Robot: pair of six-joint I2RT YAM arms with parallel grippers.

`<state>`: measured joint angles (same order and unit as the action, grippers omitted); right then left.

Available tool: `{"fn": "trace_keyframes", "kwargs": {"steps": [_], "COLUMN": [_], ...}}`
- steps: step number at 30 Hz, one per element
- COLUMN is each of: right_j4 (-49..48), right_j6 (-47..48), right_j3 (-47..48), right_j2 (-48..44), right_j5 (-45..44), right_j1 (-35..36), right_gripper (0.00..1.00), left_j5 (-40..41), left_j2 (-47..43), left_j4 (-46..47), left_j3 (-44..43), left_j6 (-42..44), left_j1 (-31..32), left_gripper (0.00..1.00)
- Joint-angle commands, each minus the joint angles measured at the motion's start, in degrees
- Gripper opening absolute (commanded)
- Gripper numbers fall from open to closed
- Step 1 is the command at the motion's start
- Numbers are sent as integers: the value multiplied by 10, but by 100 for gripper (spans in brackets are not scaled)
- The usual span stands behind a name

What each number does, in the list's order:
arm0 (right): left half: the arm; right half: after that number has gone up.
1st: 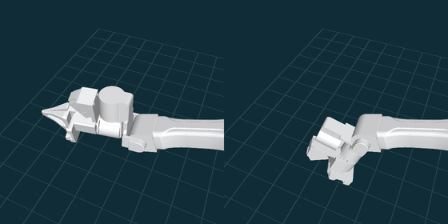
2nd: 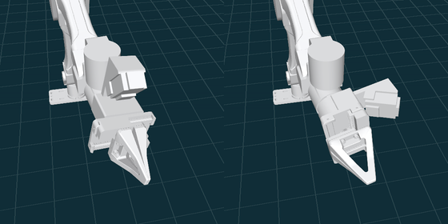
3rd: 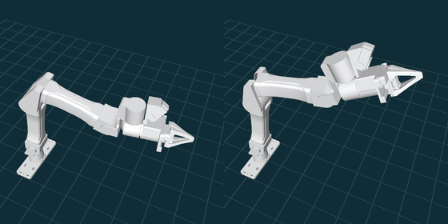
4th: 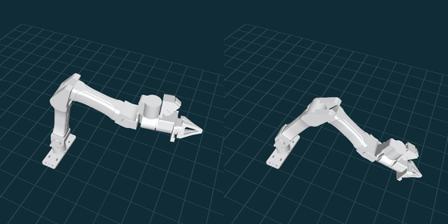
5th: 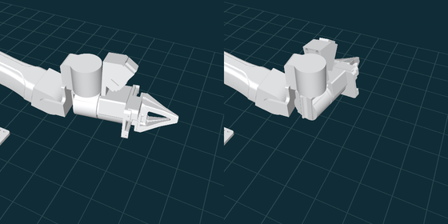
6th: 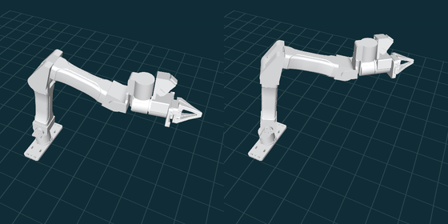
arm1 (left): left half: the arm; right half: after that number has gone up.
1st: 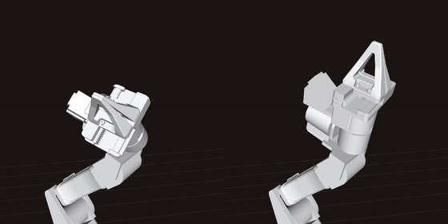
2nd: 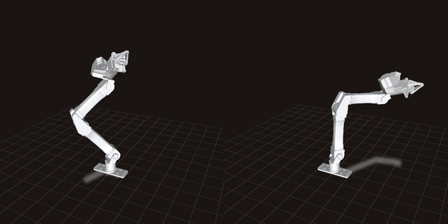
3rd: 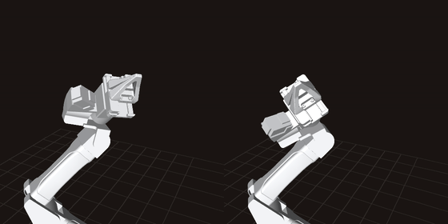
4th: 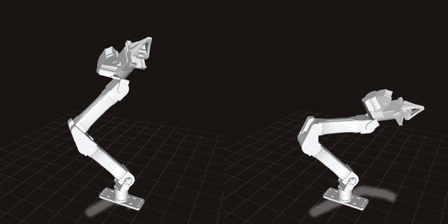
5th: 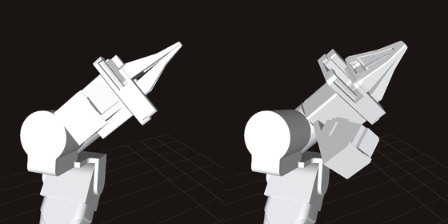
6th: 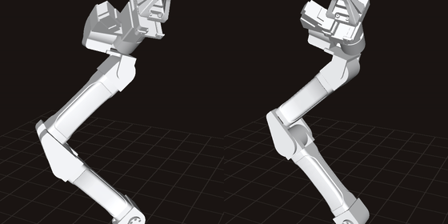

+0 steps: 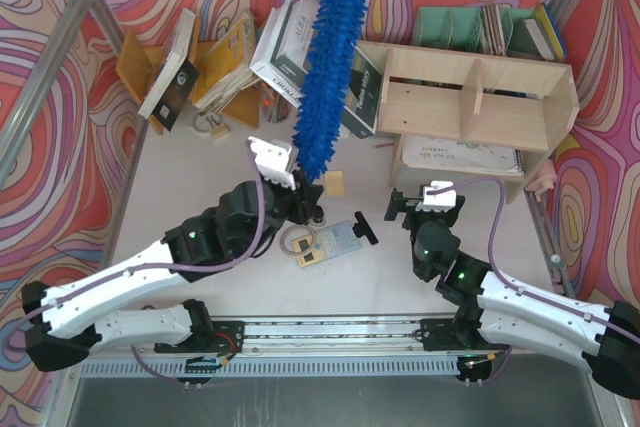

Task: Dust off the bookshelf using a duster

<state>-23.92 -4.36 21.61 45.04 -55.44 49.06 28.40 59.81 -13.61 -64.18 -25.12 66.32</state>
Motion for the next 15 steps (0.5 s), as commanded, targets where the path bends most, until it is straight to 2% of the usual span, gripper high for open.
{"fn": "trace_keyframes", "kwargs": {"steps": [1,5,7,11,15], "right_j4": [4,6,7,17,25], "right_j6": [-6,-6,-8,-8,-12], "right_j3": [19,23,24,30,32], "right_j2": [11,21,25,33,32], "right_j5": [-7,-6,-6,-7,-9], "right_j1": [-5,-6,-6,-7,-7], "right_gripper": [90,91,91,91,91], "left_j5": [45,69,72,44,36], "left_j2": [-73,-118,-135,-131,-118], "left_j4": [133,276,344,373,431], "left_j3": [84,188,230,257,279], "left_j6": [221,399,452,494,523], "left_j1": [-1,-2,-10,-82,-118], "left_gripper": [0,0,0,0,0]}}
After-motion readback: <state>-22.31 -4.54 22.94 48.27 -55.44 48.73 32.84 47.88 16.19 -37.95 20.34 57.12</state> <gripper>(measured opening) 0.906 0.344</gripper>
